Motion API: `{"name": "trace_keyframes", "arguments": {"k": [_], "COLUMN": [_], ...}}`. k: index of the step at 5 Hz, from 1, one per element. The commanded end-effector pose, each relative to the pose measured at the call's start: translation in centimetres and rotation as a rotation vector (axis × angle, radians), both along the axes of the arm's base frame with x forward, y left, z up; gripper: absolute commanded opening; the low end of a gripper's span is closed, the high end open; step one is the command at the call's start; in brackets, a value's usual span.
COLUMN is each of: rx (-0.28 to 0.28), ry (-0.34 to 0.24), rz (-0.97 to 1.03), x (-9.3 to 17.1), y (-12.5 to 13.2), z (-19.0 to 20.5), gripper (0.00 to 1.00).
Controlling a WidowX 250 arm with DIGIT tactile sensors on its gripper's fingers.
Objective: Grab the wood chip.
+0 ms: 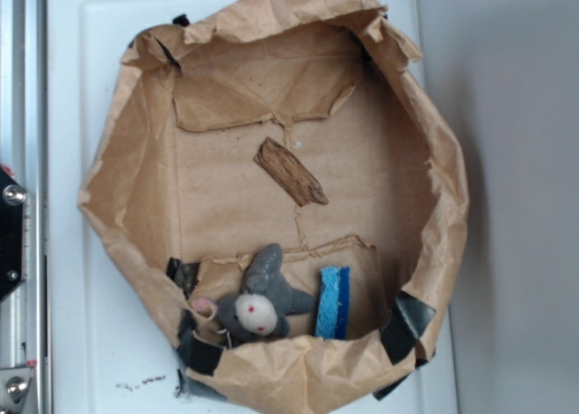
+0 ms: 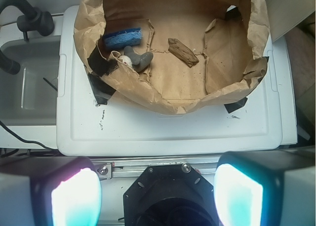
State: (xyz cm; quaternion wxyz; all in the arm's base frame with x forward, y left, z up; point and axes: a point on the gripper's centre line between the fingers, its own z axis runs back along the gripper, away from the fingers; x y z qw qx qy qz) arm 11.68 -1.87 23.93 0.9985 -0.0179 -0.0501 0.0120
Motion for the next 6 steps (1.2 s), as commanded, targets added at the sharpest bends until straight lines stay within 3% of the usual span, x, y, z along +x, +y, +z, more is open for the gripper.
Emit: {"name": "trace_keyframes", "arguments": {"k": [1, 4, 5, 6], "rx": [0.0, -0.013, -0.005, 0.054], "ry": [0.0, -0.044, -0.051, -0.001], "rz": [0.0, 0.041, -0.063, -0.254], "x": [0.0, 7.4, 10.2, 12.5], "y": [0.0, -1.8, -1.6, -1.1], "z": [0.0, -0.5, -1.3, -2.8], "gripper": [1.0, 1.0, 1.0, 1.0]}}
